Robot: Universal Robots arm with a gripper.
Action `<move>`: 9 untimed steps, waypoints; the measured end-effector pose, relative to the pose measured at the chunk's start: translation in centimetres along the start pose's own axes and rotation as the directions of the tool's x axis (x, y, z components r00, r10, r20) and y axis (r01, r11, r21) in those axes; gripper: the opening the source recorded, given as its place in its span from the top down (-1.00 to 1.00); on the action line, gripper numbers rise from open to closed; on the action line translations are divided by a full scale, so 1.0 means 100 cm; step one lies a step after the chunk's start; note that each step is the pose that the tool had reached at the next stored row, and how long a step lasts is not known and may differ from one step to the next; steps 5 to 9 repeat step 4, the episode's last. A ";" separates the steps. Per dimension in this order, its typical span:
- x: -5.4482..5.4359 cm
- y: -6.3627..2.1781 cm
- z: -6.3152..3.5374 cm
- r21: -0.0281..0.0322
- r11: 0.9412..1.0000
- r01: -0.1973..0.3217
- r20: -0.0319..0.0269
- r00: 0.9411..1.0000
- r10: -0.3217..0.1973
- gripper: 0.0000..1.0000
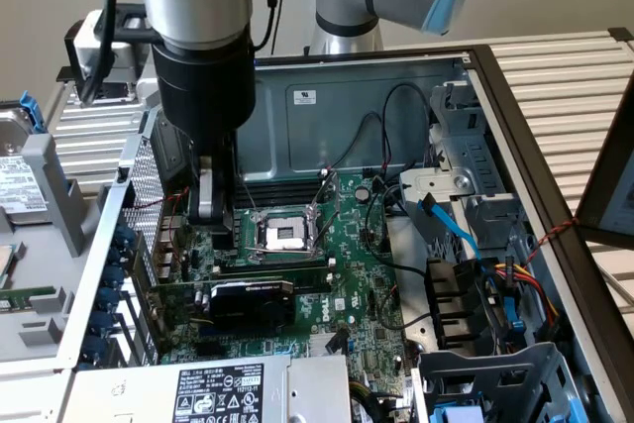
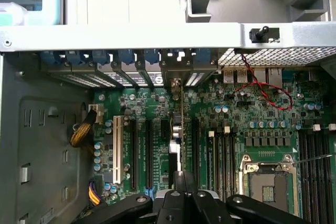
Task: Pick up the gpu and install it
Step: 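Press down on the gpu until it lock into place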
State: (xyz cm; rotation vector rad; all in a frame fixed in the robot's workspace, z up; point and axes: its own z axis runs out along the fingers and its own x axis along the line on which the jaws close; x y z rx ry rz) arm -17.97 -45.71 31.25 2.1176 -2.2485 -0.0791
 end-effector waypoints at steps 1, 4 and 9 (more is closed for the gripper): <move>0.000 0.0001 0.0000 0.000 1.000 0.000 0.000 1.000 0.000 0.79; 0.000 0.0002 0.0000 0.000 1.000 0.000 0.000 1.000 0.000 0.79; 0.000 0.0002 0.0000 0.000 1.000 0.000 0.000 1.000 0.000 0.79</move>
